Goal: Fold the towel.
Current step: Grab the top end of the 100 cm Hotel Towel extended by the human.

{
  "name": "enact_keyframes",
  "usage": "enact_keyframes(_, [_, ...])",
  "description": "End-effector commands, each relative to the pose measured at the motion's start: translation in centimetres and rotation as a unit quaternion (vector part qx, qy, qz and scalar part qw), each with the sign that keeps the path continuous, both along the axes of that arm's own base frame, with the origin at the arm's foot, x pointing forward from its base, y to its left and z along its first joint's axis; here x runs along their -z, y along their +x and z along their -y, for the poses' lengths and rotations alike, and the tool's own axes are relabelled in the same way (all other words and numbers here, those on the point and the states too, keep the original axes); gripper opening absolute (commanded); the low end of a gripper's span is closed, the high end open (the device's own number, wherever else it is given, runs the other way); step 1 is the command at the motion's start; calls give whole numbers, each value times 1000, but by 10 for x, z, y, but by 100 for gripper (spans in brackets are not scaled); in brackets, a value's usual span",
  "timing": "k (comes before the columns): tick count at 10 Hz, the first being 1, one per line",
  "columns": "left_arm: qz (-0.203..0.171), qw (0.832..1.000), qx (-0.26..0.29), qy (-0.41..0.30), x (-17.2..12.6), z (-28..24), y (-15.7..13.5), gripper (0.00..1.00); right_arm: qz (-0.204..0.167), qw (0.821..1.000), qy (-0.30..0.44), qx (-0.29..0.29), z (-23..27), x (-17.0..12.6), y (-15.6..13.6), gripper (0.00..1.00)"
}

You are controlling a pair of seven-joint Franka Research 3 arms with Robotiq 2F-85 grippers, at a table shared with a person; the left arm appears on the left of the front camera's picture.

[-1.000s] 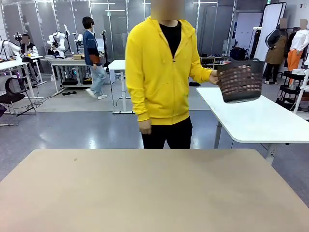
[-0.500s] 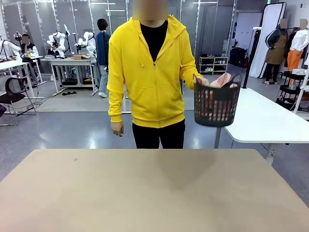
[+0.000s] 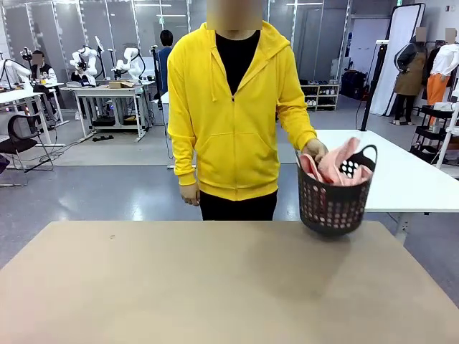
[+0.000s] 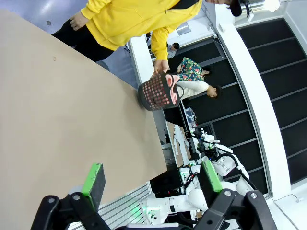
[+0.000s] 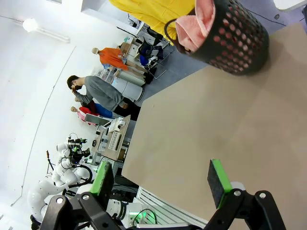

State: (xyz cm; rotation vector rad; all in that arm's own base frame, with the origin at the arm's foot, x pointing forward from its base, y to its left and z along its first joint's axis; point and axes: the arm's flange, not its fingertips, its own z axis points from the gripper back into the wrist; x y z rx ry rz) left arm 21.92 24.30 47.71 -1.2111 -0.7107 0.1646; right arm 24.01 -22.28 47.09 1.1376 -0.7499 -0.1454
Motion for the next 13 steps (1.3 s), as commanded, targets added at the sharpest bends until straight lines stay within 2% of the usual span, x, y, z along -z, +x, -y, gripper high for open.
enact_keyframes(1, [7,1000,4,-2,-2,-2,-1,100,9,1000,1,0,2,-1,1,100])
enact_keyframes(13, [7,1000,4,-2,-2,-2,-1,100,9,1000,1,0,2,-1,1,100])
